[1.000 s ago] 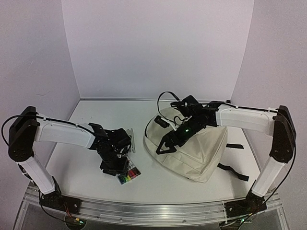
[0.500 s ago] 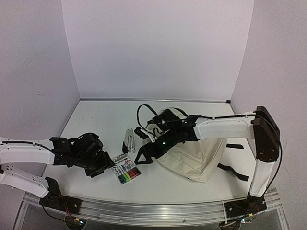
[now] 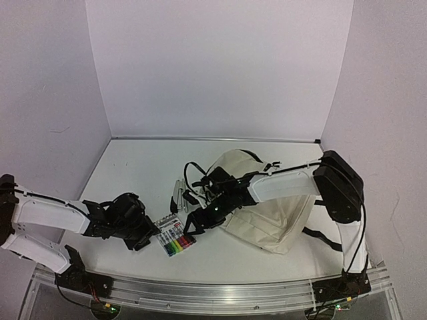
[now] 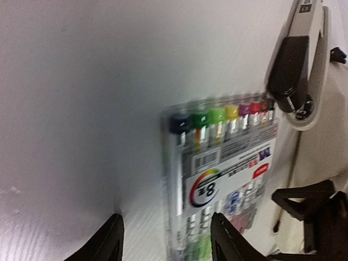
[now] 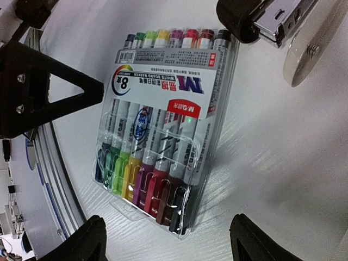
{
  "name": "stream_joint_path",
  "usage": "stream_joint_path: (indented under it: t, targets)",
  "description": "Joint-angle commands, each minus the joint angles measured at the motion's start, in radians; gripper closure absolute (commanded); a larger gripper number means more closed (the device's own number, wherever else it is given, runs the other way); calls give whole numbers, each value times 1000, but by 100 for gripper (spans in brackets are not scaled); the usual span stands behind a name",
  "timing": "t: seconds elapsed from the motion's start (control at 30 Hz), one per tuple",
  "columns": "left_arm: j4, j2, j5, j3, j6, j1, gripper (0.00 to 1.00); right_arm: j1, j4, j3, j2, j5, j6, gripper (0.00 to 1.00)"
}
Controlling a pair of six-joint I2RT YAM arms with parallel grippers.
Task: Pack the student bag
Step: Pick up the stationery from the center of the board.
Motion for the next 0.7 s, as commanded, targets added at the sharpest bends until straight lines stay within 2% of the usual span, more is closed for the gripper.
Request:
stream_joint_path:
  t: [0.0, 0.17, 0.27, 0.47, 0.67]
  targets:
    - [292, 120, 133, -66, 58, 48, 51, -1, 42, 26, 49, -11, 9, 27]
    - [445, 278, 263, 0, 165, 60, 57, -1, 52, 40, 119, -96, 28, 33]
    - [505, 308, 317, 38, 225, 61, 60, -1, 65, 57, 155, -156, 45, 38]
    - [528, 205, 389, 37, 296, 59, 63, -3, 85, 66, 161, -170, 46, 47]
    - [546, 120, 473, 12, 315, 41, 68, -5, 88, 68, 168, -139, 51, 50]
